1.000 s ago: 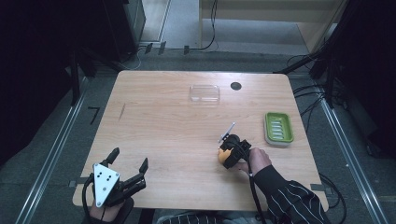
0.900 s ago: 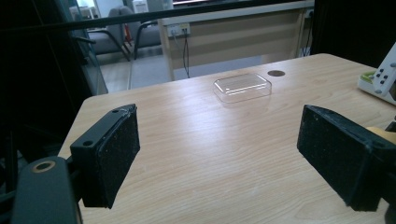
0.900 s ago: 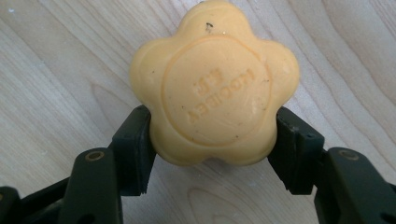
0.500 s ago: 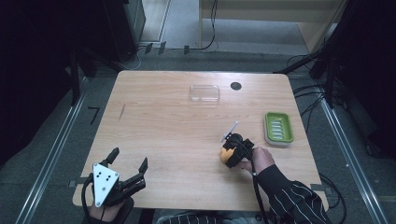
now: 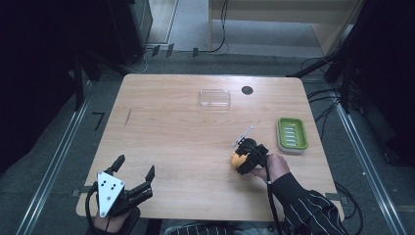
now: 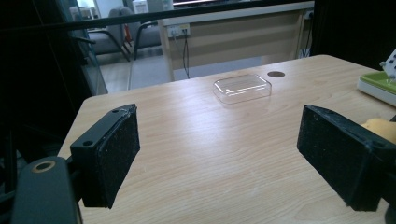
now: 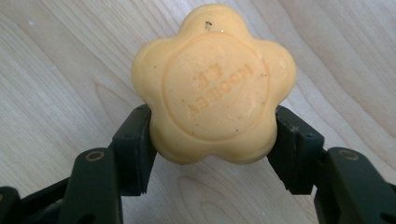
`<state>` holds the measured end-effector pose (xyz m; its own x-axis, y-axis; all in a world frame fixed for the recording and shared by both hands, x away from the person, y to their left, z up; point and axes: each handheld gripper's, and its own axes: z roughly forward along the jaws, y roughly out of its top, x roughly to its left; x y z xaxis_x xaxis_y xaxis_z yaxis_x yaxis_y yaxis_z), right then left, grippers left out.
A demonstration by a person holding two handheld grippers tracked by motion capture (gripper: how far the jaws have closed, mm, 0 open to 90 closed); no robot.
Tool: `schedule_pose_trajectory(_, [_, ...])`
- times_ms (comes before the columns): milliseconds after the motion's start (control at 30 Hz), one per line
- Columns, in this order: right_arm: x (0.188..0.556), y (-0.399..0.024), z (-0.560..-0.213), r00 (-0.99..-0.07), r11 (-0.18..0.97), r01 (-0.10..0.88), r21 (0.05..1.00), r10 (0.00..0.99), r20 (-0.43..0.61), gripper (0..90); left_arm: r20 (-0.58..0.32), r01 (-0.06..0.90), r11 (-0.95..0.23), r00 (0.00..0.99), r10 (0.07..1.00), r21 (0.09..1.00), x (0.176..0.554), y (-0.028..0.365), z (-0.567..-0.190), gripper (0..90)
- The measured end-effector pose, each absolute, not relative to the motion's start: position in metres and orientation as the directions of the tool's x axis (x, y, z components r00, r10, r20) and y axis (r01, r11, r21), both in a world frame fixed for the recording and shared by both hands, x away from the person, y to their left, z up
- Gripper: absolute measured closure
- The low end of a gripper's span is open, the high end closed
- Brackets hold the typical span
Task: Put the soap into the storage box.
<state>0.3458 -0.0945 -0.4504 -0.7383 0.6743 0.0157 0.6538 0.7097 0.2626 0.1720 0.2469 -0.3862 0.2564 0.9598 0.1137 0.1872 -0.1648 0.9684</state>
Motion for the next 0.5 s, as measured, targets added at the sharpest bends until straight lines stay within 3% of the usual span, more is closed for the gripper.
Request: schedule_pose_trajectory(500, [0.343, -0.109, -0.439, -0.720, 0.688, 0.663, 0.297, 0.694, -0.001, 39.7, 0.113, 0.188, -0.164, 0.257, 0.960, 0.968, 0.172, 0.247, -0.386, 13.6])
